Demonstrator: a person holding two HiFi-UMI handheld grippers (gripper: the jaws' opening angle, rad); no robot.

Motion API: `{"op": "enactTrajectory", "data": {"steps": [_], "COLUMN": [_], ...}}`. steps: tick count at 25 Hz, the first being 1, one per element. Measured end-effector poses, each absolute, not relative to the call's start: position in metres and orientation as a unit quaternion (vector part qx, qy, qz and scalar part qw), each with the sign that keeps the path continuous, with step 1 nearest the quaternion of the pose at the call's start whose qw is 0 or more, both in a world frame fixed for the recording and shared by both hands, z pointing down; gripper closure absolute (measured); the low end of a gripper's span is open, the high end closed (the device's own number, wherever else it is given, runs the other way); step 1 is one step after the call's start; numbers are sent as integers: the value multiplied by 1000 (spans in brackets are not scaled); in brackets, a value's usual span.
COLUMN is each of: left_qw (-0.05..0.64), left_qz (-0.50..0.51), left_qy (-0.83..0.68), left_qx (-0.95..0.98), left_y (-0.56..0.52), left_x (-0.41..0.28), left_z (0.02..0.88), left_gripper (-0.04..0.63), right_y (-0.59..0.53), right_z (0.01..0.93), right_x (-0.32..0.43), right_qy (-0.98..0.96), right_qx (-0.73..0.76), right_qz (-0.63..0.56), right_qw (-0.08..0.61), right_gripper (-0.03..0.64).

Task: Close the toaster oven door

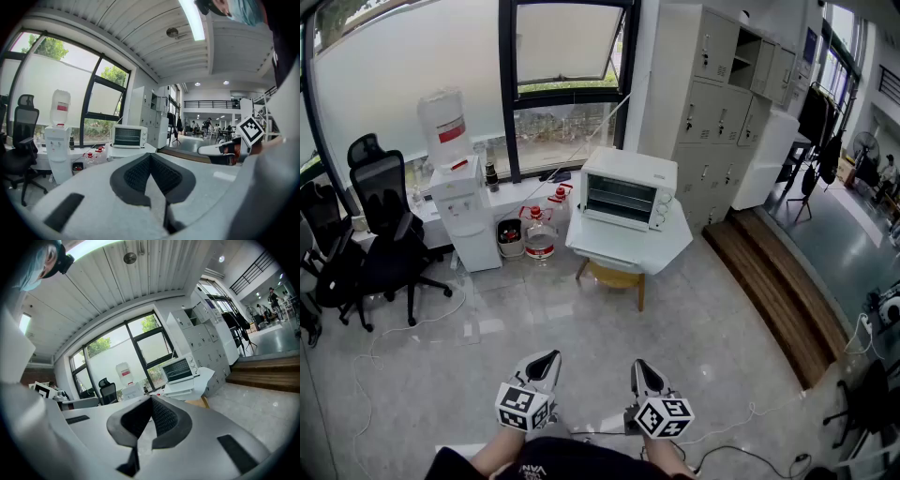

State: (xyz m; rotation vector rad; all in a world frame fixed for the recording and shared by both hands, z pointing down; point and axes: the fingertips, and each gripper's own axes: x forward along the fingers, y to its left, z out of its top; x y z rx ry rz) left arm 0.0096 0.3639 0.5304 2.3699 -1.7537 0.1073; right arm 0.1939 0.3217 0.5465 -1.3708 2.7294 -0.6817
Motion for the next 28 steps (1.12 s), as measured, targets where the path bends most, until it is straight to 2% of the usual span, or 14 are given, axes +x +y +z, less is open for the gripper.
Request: {"op": "enactTrajectory", "data": {"steps": [8, 16, 17, 18, 19, 20, 21, 22, 23, 24, 28], "left_qw": [107, 120, 123, 125, 127, 127, 127, 128, 129, 131, 132], "left_qz": [39, 70, 70, 71, 72, 73, 75, 77, 79, 81, 85], "left_qy": [-601, -553, -546, -540, -534, -528, -520, -511, -502, -494, -477], "left_qx": [791, 821, 826, 829, 833, 836, 841, 846, 851, 856, 865], "left_y": [357, 293, 283, 272, 260, 247, 233, 220, 207, 194, 148], "left_x": [1, -4, -7, -12, -18, -23, -29, -35, -40, -46, -75], "left_z": [545, 572, 574, 576, 577, 578, 578, 578, 578, 578, 574], "left_gripper": [581, 580, 574, 574, 574, 572, 564, 523, 447, 401, 398], "right_y": [311, 257, 247, 237, 226, 214, 202, 190, 179, 168, 131], "right_z": [556, 568, 569, 570, 571, 570, 570, 569, 569, 568, 569], "right_x": [195, 165, 161, 156, 151, 146, 142, 137, 134, 130, 115], "right_qy": [874, 877, 875, 872, 869, 866, 863, 859, 855, 850, 828], "right_qx": [-434, -437, -441, -446, -452, -458, -466, -474, -483, -492, -526], "right_qz": [-218, -199, -200, -201, -200, -198, -194, -190, -187, -186, -191], "right_qw": [-1, -19, -18, -19, -21, -25, -28, -31, -33, -34, -30], "right_gripper": [615, 614, 608, 551, 529, 529, 526, 517, 507, 503, 488]}}
